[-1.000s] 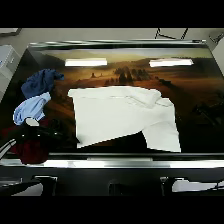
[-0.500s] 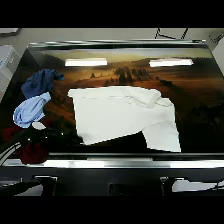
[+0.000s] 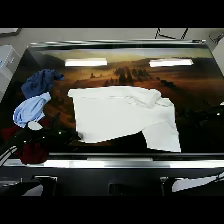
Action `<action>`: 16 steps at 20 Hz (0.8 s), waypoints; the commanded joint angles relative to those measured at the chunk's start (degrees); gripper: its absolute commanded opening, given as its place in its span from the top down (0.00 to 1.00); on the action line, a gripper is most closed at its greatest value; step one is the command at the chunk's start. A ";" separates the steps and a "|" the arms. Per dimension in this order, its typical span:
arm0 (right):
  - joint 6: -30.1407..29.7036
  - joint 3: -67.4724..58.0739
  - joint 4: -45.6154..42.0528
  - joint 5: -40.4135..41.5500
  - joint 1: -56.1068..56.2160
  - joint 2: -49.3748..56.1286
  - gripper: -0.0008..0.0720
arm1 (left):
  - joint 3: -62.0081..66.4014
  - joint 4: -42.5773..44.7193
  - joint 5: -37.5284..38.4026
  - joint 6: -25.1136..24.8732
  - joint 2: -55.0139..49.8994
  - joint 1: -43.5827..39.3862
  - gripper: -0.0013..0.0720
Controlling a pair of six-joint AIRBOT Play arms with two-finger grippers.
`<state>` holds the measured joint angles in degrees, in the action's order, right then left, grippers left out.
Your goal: Fold the clothes and pants, and hang the long-sleeved shirts on hangers.
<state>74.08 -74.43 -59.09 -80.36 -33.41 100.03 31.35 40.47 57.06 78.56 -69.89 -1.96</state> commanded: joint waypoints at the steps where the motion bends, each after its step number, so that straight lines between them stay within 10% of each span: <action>1: -3.69 0.35 3.48 3.10 1.86 3.58 0.22 | 0.02 -0.42 0.52 0.00 1.66 -0.07 0.95; 4: -4.44 0.35 3.48 2.71 5.55 4.94 0.37 | 0.04 -0.42 0.76 0.02 3.04 -0.07 0.95; 6: -4.55 -0.44 3.37 -0.81 7.78 4.61 0.89 | 0.70 0.15 1.20 0.00 4.39 0.11 0.95; 7: -4.55 -1.51 3.50 -3.26 8.46 4.02 0.94 | 1.99 1.46 1.22 0.00 5.25 0.35 0.96; 16: -2.47 -30.99 9.35 6.97 8.61 -24.11 0.95 | 54.95 12.50 0.68 -0.20 12.83 12.46 0.95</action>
<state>71.13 -94.48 -51.31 -80.66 -24.86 85.67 67.29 49.71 59.57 78.56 -58.92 6.46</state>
